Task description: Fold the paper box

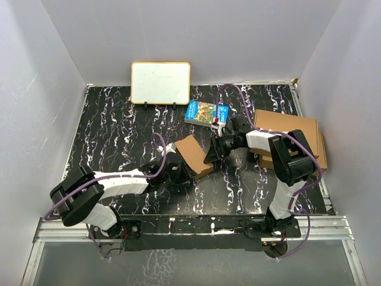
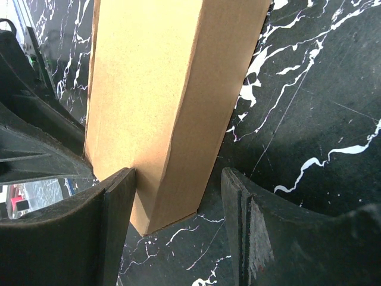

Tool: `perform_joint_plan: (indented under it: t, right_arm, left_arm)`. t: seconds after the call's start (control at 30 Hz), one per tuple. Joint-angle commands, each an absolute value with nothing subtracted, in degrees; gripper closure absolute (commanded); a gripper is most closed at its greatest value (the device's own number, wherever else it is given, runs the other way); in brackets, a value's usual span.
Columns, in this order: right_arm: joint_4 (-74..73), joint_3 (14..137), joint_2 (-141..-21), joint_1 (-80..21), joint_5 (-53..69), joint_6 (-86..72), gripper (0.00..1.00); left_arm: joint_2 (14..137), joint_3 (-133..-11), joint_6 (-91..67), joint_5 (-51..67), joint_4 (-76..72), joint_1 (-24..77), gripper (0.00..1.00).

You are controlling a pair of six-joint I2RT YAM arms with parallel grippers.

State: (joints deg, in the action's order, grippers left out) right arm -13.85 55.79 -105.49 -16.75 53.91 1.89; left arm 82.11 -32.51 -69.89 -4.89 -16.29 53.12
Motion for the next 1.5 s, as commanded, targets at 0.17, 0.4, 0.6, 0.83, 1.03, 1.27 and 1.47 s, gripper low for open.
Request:
perform_joint_plan:
  t: [0.17,0.4,0.6,0.83,1.03,1.27,1.47]
  right_arm:
    - [-14.15,55.88,-107.84,-17.75,46.49,6.02,0.38]
    - [-14.22,55.98,-107.84,-17.76,46.49,6.06,0.38]
    - [-14.33,56.05,-107.75,-17.73,46.42,6.09,0.38]
    - [-14.37,56.14,-107.85,-17.80,46.57,6.19,0.37]
    - [-14.33,55.99,-108.01,-17.74,46.57,6.30,0.37]
    - [-14.31,55.95,-108.23,-17.74,46.57,6.25,0.37]
    - [-14.33,56.05,-108.43,-17.75,46.47,6.36,0.37]
  left_arm:
    - [85.07,-33.54,-69.11,-3.69,-16.65,53.71,1.00]
    - [82.44,-32.24,-69.03,-3.60,-16.38,53.75,0.88]
    - [74.88,-32.18,-63.56,-3.67,-12.20,53.65,0.57]
    - [61.63,-29.83,-54.09,-2.16,-6.37,46.41,0.34]
    - [58.66,-28.16,-48.03,8.84,-10.17,29.20,0.11]
    - [74.49,-33.70,-45.93,18.56,-18.30,20.70,0.23]
    - [85.26,-37.52,-47.96,21.54,-23.79,20.02,0.31]
